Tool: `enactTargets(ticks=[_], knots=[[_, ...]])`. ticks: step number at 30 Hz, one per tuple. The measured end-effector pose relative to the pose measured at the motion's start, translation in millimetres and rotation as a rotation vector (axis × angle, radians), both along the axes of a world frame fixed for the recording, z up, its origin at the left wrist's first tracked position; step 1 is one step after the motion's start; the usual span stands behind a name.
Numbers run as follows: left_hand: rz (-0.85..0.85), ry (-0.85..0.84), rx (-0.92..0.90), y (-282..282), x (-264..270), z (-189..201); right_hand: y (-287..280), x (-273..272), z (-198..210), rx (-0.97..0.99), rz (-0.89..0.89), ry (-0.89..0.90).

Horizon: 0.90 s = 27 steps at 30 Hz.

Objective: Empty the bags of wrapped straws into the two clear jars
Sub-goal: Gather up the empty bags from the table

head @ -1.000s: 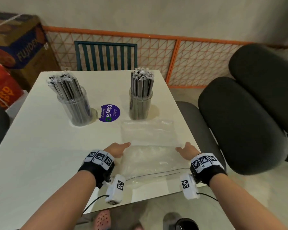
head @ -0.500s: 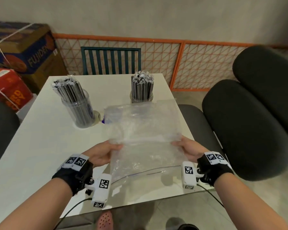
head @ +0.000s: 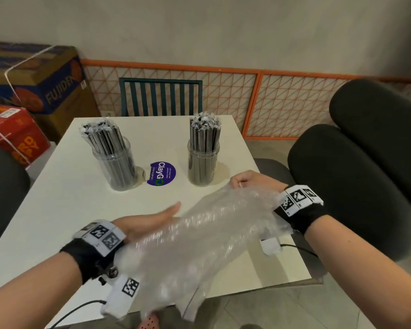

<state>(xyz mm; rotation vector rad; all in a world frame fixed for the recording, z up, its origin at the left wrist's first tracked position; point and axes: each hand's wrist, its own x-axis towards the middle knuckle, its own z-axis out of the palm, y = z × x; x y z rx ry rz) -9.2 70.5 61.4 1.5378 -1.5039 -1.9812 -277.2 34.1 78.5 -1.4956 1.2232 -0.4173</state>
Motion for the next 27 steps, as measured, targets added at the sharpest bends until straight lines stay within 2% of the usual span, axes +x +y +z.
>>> enactTargets(ticks=[1,2,3,5,7,10,12,14,16,18,20,24,27], knots=[[-0.092,-0.037,-0.034,1,-1,-1,-1,1,0,-0.020,0.075,0.080],[-0.195,-0.050,-0.032,5,-7,2,-3,7,4,0.001,0.074,0.132],[-0.318,-0.006,0.002,8,-12,0,-4,14,10,-0.051,0.090,0.204],[-0.319,0.000,0.038,8,-22,-7,-4,15,19,-0.160,0.038,0.252],[-0.164,0.010,-0.032,1,-17,-22,0,-3,24,-0.246,-0.161,0.290],[0.316,0.076,-0.146,-7,-7,-36,19,-22,36,-0.292,-0.507,0.342],[0.556,0.086,-0.246,-9,-7,-35,37,-8,41,-0.247,-0.558,0.322],[0.636,0.112,-0.286,-9,-15,-32,52,19,31,-0.158,-0.472,0.289],[0.606,0.153,-0.314,-4,-30,-24,59,48,13,-0.065,-0.384,0.227],[0.532,0.203,-0.324,2,-42,-21,55,64,-6,0.004,-0.381,0.114],[0.440,0.293,-0.284,7,-47,-16,46,65,-18,0.038,-0.411,-0.038],[0.344,0.524,-0.081,8,-37,-18,43,54,-26,0.196,-0.379,-0.322],[0.280,0.558,-0.040,5,-25,-16,44,46,-24,0.303,-0.361,-0.603]])
